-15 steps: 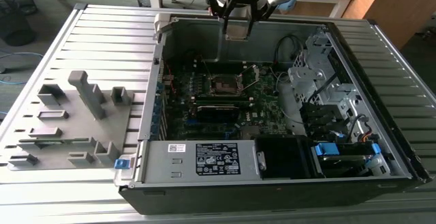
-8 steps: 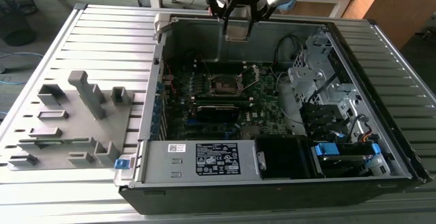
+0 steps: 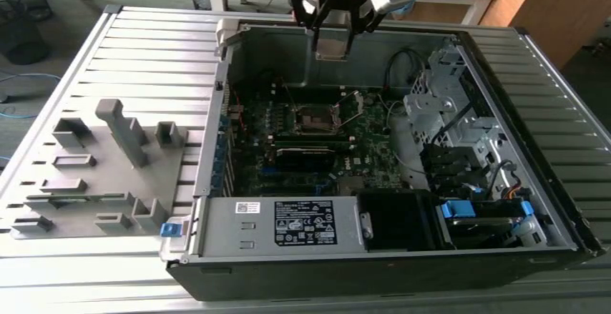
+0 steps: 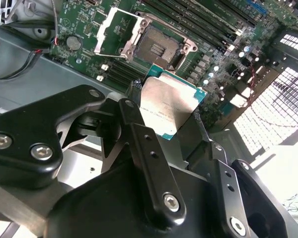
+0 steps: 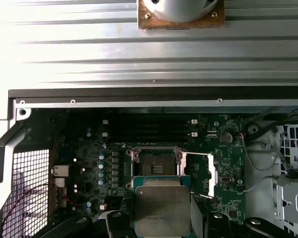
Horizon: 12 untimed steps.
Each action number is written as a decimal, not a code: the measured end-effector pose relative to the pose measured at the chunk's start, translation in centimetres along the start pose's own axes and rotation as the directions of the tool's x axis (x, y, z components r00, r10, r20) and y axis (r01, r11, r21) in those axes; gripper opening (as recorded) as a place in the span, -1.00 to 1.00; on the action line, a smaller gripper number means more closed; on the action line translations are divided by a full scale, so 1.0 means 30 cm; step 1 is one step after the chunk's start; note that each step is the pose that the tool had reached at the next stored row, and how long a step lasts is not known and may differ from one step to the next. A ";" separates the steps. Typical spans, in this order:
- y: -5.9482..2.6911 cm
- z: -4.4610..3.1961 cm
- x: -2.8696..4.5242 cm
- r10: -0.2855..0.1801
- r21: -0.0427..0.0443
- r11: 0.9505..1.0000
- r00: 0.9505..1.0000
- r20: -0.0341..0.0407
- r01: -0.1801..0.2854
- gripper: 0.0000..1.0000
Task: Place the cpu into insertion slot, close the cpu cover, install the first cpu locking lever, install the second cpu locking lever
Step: 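Place the cpu into insertion slot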
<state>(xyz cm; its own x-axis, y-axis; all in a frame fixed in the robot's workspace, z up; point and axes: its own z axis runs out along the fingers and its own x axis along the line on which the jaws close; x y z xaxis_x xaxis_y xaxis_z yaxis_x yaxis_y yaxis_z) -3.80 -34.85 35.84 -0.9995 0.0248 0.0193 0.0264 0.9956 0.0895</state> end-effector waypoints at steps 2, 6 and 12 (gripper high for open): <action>0.000 0.004 0.000 0.000 0.000 1.000 1.000 0.000 0.000 0.07; -0.001 0.011 0.000 0.000 0.000 1.000 1.000 0.000 0.000 0.07; -0.002 0.024 0.000 0.000 0.000 1.000 1.000 0.000 0.000 0.07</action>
<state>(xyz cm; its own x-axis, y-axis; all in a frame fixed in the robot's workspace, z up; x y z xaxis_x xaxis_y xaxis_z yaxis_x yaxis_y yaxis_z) -3.80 -34.85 35.11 -0.9995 0.0247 0.0193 0.0264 0.9956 0.0895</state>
